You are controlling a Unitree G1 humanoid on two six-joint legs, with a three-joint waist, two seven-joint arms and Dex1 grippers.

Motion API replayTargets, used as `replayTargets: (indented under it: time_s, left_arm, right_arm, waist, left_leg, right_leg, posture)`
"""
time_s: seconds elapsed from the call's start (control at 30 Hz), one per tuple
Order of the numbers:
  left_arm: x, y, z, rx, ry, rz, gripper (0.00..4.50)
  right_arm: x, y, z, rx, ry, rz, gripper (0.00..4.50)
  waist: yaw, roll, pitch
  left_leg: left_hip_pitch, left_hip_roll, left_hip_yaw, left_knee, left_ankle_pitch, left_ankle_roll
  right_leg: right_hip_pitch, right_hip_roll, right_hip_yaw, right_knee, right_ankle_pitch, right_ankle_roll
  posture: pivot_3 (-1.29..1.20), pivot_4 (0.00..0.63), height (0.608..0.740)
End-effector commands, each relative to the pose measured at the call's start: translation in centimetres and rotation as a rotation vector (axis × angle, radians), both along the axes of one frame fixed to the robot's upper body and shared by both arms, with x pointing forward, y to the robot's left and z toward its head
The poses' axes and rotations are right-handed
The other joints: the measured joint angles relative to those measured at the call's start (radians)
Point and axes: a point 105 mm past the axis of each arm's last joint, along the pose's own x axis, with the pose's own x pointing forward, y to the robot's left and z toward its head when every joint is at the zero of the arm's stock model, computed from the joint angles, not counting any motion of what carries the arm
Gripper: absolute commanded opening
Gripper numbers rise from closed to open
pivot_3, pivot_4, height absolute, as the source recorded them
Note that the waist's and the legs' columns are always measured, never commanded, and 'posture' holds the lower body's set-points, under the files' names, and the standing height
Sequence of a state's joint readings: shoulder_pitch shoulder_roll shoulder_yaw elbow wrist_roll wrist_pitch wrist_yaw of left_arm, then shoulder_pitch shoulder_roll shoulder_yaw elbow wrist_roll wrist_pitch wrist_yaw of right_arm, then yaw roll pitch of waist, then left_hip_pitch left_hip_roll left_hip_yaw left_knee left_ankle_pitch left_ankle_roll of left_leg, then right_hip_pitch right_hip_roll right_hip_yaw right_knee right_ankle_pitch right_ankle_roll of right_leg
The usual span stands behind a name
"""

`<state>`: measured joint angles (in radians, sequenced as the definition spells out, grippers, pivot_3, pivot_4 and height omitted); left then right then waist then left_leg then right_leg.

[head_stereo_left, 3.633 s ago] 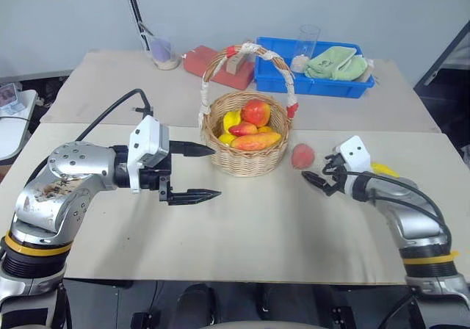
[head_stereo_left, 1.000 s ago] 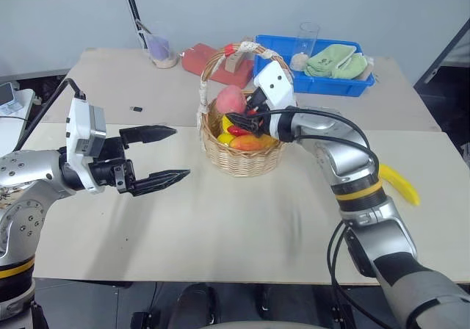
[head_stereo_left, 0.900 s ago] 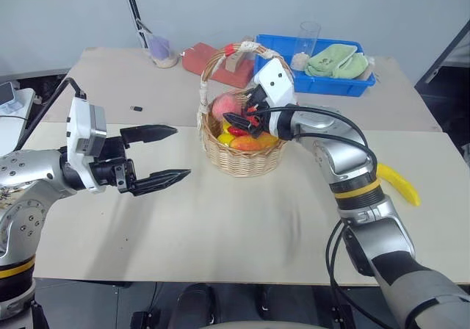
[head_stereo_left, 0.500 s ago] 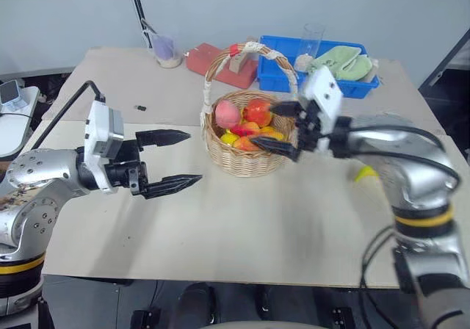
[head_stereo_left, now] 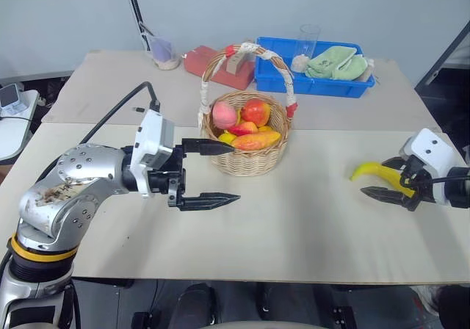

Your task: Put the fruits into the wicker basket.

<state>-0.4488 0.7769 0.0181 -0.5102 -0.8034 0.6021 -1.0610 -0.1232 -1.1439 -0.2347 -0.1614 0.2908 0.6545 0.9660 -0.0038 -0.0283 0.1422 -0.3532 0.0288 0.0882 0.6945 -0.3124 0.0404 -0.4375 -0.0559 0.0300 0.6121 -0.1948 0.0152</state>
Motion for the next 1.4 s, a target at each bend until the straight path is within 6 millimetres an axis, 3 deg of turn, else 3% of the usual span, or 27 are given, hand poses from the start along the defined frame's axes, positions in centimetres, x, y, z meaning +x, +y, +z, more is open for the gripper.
replayTargets:
  time_s: [0.03,0.27,0.53,1.0,1.1,1.4]
  left_arm:
    - [-0.2,-0.7,0.1,0.010,-0.020,-0.033,4.50]
    - [0.5,-2.0,0.1,0.000,-0.029,-0.055,4.50]
    - [0.8,-2.9,0.0,-0.001,-0.032,-0.087,4.50]
    - [0.9,-3.2,-0.1,-0.010,-0.028,-0.095,4.50]
    - [1.1,-3.1,-0.2,-0.008,-0.028,-0.097,4.50]
    - [1.4,-2.5,-0.5,-0.002,-0.019,-0.086,4.50]
  right_arm:
    - [0.7,-2.6,0.0,-0.044,-0.049,-0.092,4.47]
    - [3.3,-5.5,-2.2,-0.037,-0.041,-0.230,4.47]
    - [5.3,-6.6,-3.9,0.000,-0.017,-0.338,4.47]
    - [4.6,-7.1,-4.2,0.076,-0.031,-0.363,4.47]
    - [4.5,-7.2,-4.4,0.113,-0.017,-0.394,3.68]
    - [3.7,-6.3,-4.2,0.152,-0.002,-0.368,0.53]
  waist:
    - [-0.001,0.000,0.000]
    - [-0.010,0.000,0.000]
    - [-0.009,0.000,0.000]
    - [-0.009,0.001,0.000]
    - [-0.009,0.001,0.000]
    - [-0.009,0.001,0.000]
  left_leg:
    - [0.000,0.000,0.000,0.000,0.000,0.000]
    - [0.000,-0.002,0.001,0.001,0.000,0.000]
    - [0.000,-0.002,0.001,0.000,0.000,0.000]
    - [0.000,-0.001,0.001,0.000,0.000,0.000]
    - [0.000,-0.001,0.001,0.000,0.000,0.000]
    - [0.000,-0.001,0.001,0.000,0.000,0.001]
  right_leg:
    - [0.000,0.000,0.000,0.000,0.000,0.000]
    - [0.000,0.000,0.004,-0.001,0.001,-0.001]
    - [-0.001,0.000,0.005,-0.001,0.001,-0.001]
    - [0.000,0.000,0.006,0.000,0.001,0.000]
    - [0.000,0.000,0.006,0.000,0.001,0.000]
    - [0.000,0.000,0.006,0.000,0.001,0.000]
  posture:
    - [0.00,0.150,0.726]
    - [0.00,0.150,0.726]
    - [0.00,0.150,0.726]
    - [0.00,0.150,0.726]
    - [0.00,0.150,0.726]
    - [0.00,0.150,0.726]
